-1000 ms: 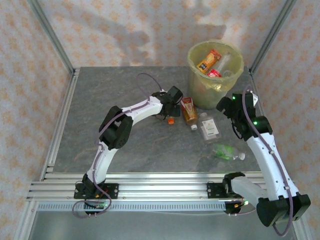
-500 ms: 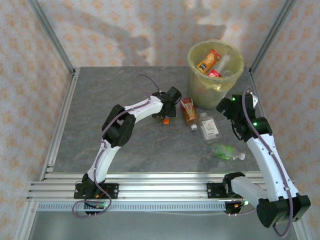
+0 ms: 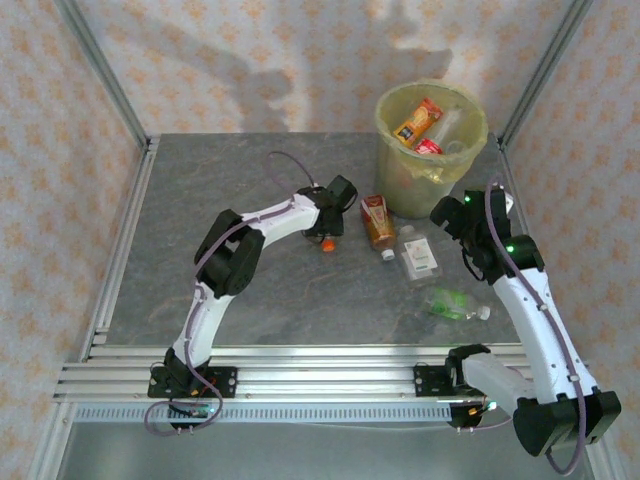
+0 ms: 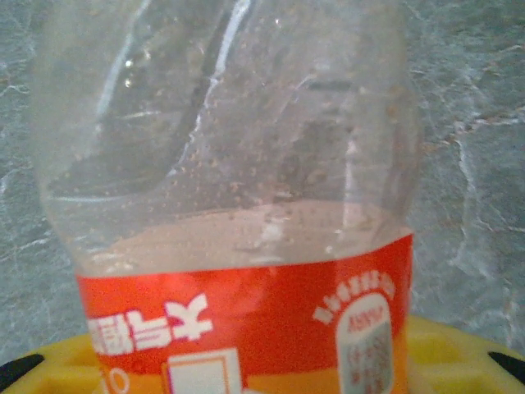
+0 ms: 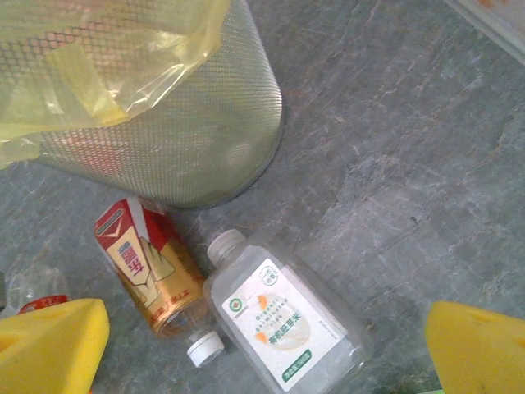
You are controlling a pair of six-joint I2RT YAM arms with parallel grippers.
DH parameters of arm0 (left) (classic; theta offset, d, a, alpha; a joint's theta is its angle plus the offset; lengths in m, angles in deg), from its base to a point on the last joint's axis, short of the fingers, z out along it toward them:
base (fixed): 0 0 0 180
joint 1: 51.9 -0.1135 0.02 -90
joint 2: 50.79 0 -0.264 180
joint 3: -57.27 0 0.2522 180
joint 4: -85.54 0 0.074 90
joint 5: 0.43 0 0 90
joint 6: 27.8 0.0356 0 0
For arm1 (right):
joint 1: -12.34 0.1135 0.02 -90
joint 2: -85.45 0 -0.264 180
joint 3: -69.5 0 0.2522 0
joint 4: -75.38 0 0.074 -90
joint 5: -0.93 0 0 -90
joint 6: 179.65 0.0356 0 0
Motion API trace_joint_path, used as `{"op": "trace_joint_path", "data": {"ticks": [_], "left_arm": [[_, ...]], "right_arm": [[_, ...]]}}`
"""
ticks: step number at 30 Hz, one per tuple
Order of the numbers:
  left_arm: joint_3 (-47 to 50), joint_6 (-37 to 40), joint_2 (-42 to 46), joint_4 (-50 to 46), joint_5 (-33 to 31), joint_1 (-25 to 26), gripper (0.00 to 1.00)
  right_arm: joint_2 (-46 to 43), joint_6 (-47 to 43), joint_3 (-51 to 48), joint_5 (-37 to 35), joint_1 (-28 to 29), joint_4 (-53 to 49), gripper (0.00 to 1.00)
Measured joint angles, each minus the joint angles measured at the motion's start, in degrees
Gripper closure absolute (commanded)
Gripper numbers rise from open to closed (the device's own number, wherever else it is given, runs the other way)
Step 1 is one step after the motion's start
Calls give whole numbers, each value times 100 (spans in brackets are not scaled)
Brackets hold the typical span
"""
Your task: Put the plastic bottles in the bin
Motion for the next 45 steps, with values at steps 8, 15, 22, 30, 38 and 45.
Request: {"op": "trace_joint_path", "data": {"ticks": [8,15,22,30,38,45], "left_arm": [[809,313,1174,702,50,0,49],[1668,656,2315,1453,46,0,49],[2472,1038,3152,2094,44,0,49],[2957,1578,4227,2736,96,0,48],[3434,2116,4927,3460,448,-4,48],[3936,2494,5119,3958,1023,-7,48]], "right_arm": [[-22,15,17,450,17,116,1],[-20,15,184,717,267,254,1],[35,15,466,761,656,372,1],[166,15,621,940,785,470,1],[380,17,789,1694,822,804,1],[702,-15,1104,2485,1117,1211,1]]}}
